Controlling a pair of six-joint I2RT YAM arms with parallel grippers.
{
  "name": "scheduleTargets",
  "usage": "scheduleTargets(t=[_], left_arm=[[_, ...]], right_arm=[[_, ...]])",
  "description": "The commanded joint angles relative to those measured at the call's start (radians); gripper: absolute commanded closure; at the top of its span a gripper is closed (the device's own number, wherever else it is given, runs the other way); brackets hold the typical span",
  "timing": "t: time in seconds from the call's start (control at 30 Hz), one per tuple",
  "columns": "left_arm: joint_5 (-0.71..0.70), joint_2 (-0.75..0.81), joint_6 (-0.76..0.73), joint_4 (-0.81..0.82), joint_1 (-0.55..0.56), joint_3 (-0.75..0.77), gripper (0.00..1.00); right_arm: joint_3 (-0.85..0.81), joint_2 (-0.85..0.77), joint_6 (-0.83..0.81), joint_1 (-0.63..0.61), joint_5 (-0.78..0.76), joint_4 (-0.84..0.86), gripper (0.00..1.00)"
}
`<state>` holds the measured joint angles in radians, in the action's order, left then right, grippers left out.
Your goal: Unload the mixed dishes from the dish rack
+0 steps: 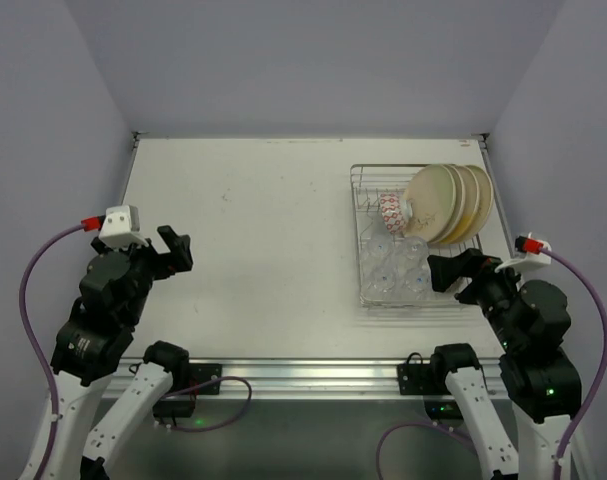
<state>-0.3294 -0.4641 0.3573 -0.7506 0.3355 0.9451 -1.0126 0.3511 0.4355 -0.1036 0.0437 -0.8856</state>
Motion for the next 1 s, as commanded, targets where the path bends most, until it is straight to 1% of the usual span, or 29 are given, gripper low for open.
scheduleTargets(t=[0.0,0.17,0.27,0.33,0.37,0.4,0.43,0.47,0.5,0.53,0.57,0.6,0.63,0.7,0.73,0.77,0.8,0.83,0.87,0.9,0.93,0.97], left_arm=[[-0.005,-0.027,0.012,0.017,0.005,0.029,0.0],[0.055,-0.048,0.017,0.043,0.005,0.034,0.0],[0.13,-0.083,0.054,0.078,0.005,0.041,0.0],[0.245,-0.12,0.096,0.112,0.005,0.038,0.0],[0.292,-0.137,0.11,0.159,0.005,0.037,0.0],[0.388,-0.152,0.126,0.186,0.005,0.034,0.0],[0.432,-0.188,0.164,0.213,0.004,0.029,0.0],[0.469,-0.208,0.184,0.276,0.005,0.021,0.0],[0.543,-0.226,0.204,0.311,0.005,0.012,0.0],[0.582,-0.267,0.247,0.394,0.005,0.003,0.0],[0.614,-0.293,0.27,0.44,0.005,-0.02,0.0],[0.679,-0.351,0.314,0.488,0.005,-0.032,0.0],[0.708,-0.384,0.336,0.569,0.005,-0.04,0.0],[0.766,-0.456,0.37,0.629,0.016,-0.029,0.0],[0.767,-0.519,0.402,0.67,0.043,-0.022,0.0],[0.761,-0.548,0.411,0.698,0.065,-0.013,0.0],[0.719,-0.571,0.42,0.718,0.094,0.003,0.0],[0.692,-0.62,0.428,0.734,0.147,0.018,0.0],[0.666,-0.648,0.43,0.776,0.177,0.032,0.0],[0.626,-0.71,0.428,0.786,0.204,0.073,0.0],[0.613,-0.743,0.427,0.796,0.247,0.099,0.0],[0.604,-0.781,0.428,0.798,0.261,0.125,0.0]], right_arm=[[0.011,-0.004,0.014,0.004,-0.007,0.053,0.01],[0.051,-0.03,0.023,0.004,0.045,0.097,0.01],[0.081,-0.041,0.048,0.004,0.065,0.122,0.01],[0.095,-0.046,0.069,0.004,0.071,0.128,0.01],[0.1,-0.047,0.074,0.004,0.076,0.134,0.01],[0.1,-0.049,0.083,0.004,0.079,0.137,0.01],[0.104,-0.054,0.086,0.004,0.082,0.139,0.01],[0.106,-0.057,0.088,0.004,0.09,0.145,0.01],[0.108,-0.06,0.092,0.004,0.093,0.148,0.01],[0.114,-0.064,0.092,0.004,0.096,0.148,0.01],[0.117,-0.067,0.097,0.004,0.097,0.151,0.01],[0.121,-0.069,0.101,0.005,0.097,0.152,0.01],[0.129,-0.069,0.106,0.004,0.097,0.154,0.01],[0.134,-0.061,0.112,0.004,0.111,0.152,0.01],[0.135,-0.058,0.112,0.004,0.117,0.149,0.01],[0.135,-0.048,0.112,0.004,0.122,0.14,0.01],[0.138,-0.044,0.109,0.004,0.125,0.139,0.01],[0.143,-0.041,0.109,0.004,0.125,0.136,0.01],[0.146,-0.041,0.108,0.004,0.125,0.134,0.01],[0.147,-0.041,0.109,0.004,0.124,0.132,0.01],[0.149,-0.044,0.109,0.004,0.124,0.131,0.01],[0.149,-0.047,0.112,0.004,0.124,0.128,0.01]])
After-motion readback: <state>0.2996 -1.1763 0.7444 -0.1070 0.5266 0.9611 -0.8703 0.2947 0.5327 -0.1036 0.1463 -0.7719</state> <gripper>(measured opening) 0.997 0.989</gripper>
